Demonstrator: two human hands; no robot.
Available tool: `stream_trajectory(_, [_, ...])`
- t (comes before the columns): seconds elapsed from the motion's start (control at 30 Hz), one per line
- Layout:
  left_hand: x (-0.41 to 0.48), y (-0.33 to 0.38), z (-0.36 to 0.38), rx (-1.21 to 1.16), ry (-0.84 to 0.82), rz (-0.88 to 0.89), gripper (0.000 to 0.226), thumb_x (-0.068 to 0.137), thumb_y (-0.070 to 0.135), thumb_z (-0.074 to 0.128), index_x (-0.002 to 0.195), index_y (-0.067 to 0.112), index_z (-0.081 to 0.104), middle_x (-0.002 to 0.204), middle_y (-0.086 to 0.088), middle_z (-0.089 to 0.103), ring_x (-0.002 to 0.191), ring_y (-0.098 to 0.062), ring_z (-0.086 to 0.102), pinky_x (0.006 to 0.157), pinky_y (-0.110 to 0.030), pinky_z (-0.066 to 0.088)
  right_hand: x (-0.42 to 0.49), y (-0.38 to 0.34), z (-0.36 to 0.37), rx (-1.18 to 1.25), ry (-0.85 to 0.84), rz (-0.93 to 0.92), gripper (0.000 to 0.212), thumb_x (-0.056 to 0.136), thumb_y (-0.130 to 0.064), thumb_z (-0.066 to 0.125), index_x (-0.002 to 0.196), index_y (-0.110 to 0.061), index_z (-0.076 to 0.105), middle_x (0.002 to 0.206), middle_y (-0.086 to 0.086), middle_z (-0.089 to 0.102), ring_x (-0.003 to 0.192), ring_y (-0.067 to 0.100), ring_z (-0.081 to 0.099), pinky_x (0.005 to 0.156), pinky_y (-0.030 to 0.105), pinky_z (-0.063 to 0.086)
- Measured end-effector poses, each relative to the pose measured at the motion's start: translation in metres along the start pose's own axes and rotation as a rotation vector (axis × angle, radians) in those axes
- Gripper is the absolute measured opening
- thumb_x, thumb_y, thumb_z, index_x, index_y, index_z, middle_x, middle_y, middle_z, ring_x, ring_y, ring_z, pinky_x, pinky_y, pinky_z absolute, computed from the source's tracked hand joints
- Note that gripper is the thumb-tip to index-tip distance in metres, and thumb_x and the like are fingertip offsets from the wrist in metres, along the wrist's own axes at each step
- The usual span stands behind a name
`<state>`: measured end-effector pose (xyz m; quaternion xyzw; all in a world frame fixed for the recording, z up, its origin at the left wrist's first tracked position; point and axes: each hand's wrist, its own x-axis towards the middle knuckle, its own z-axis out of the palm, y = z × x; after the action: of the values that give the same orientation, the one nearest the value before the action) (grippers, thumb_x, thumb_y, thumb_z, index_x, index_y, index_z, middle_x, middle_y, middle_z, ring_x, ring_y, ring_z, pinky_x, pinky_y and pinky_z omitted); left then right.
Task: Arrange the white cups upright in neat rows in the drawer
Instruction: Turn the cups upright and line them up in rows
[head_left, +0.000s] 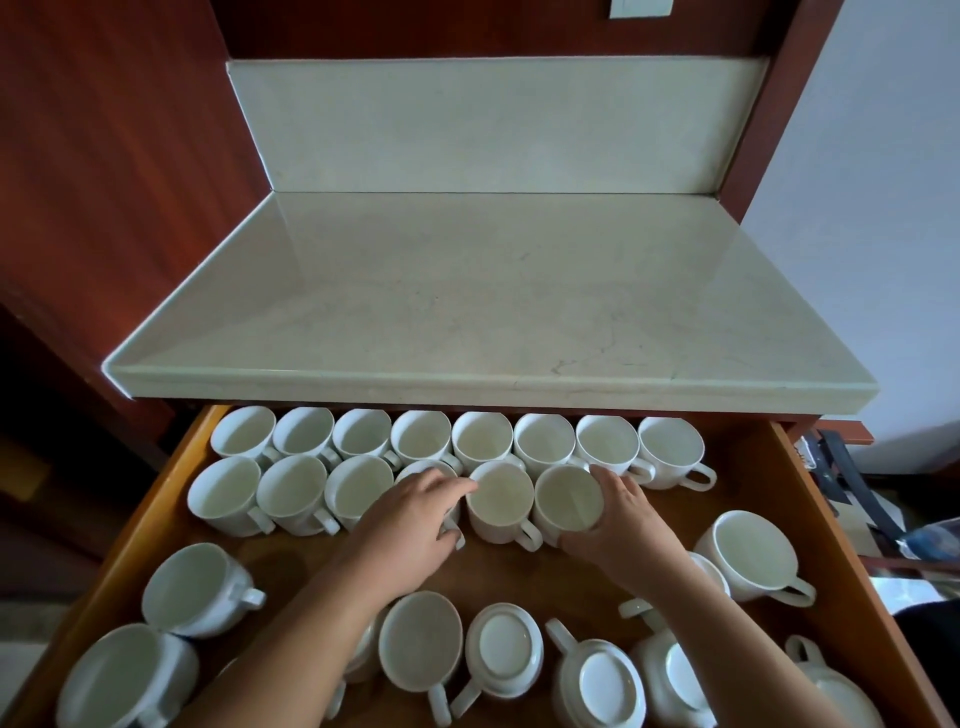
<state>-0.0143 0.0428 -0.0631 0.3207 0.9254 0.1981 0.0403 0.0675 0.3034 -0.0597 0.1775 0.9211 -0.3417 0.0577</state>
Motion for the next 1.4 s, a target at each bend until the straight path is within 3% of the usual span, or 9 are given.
stream_trajectory(0.17, [0.0,0.0,0.002,0.025,-0.004,-0.024,0.052,0.095,0.033,0.067,0.144,0.039,0.048,0.122,0.013,0.053,0.106,-0.011,0.058,0.083,-0.031,0.051,0.001,0.002,0.002,-0.027,0.015,0.0,0.098,0.075,-0.042,0.081,0.156,-0.023,0.027,0.147,0.001,0.042,0.131,0.02,0.047,0.098,0.029,0.041])
stream_trajectory(0.33, [-0.002,0.001,0.01,0.064,0.086,0.001,0.051,0.089,0.034,0.073,0.137,0.034,0.056,0.116,0.008,0.056,0.102,-0.015,0.06,0.079,-0.031,0.053,0.002,0.003,0.003,-0.02,0.028,-0.005,0.098,0.073,-0.042,0.083,0.154,-0.022,0.031,0.146,0.001,0.045,0.133,0.02,0.045,0.102,0.031,0.04])
stream_trajectory(0.5, [0.009,0.01,0.018,0.138,0.176,0.219,0.031,0.079,0.03,0.077,0.11,0.026,0.072,0.122,0.005,0.058,0.117,-0.021,0.052,0.096,-0.037,0.049,0.004,0.004,0.003,-0.009,0.04,-0.014,0.096,0.071,-0.043,0.084,0.151,-0.021,0.036,0.143,0.0,0.049,0.131,0.019,0.046,0.102,0.029,0.04])
stream_trajectory(0.6, [0.018,0.013,0.027,0.198,0.168,0.323,0.007,0.083,0.029,0.072,0.086,0.023,0.073,0.094,0.008,0.061,0.103,-0.022,0.054,0.088,-0.042,0.05,0.005,0.006,0.003,-0.01,0.048,-0.025,0.092,0.072,-0.04,0.084,0.149,-0.021,0.039,0.142,-0.001,0.051,0.13,0.018,0.047,0.098,0.026,0.038])
stream_trajectory(0.83, [0.021,0.014,0.034,0.233,0.17,0.326,0.013,0.086,0.032,0.073,0.077,0.023,0.068,0.079,0.008,0.057,0.088,-0.022,0.05,0.078,-0.037,0.05,0.005,0.006,0.003,0.005,0.056,-0.05,0.085,0.074,-0.033,0.084,0.147,-0.018,0.042,0.138,0.0,0.053,0.127,0.018,0.05,0.094,0.023,0.037])
stream_trajectory(1.0, [0.018,0.016,0.024,0.152,0.104,0.242,0.015,0.082,0.035,0.075,0.091,0.024,0.071,0.093,0.007,0.058,0.096,-0.02,0.052,0.086,-0.037,0.05,0.004,0.005,0.005,0.037,0.054,-0.065,0.083,0.073,-0.033,0.084,0.144,-0.019,0.044,0.135,0.0,0.055,0.124,0.019,0.052,0.093,0.023,0.038])
stream_trajectory(1.13, [0.002,0.0,0.009,0.06,0.136,0.115,0.049,0.073,0.024,0.076,0.121,0.025,0.067,0.119,0.005,0.057,0.114,-0.018,0.051,0.098,-0.033,0.046,0.004,0.004,0.002,0.079,0.026,-0.021,0.097,0.068,-0.036,0.086,0.15,-0.019,0.039,0.14,0.001,0.053,0.125,0.019,0.056,0.104,0.033,0.046])
stream_trajectory(1.27, [-0.012,-0.017,-0.001,0.105,0.087,0.058,0.056,0.076,0.012,0.07,0.129,0.027,0.061,0.118,0.005,0.061,0.111,-0.021,0.056,0.094,-0.036,0.05,0.004,0.003,0.002,0.079,0.016,0.023,0.104,0.063,-0.042,0.085,0.152,-0.023,0.035,0.142,0.001,0.053,0.122,0.018,0.058,0.101,0.04,0.051])
stream_trajectory(1.4, [-0.008,-0.02,-0.002,0.129,0.061,0.052,0.054,0.079,0.005,0.069,0.127,0.027,0.064,0.114,0.005,0.066,0.107,-0.023,0.06,0.091,-0.038,0.052,0.002,-0.004,0.005,0.116,0.028,0.072,0.102,0.072,-0.043,0.082,0.155,-0.022,0.029,0.144,0.002,0.051,0.124,0.02,0.056,0.1,0.039,0.05])
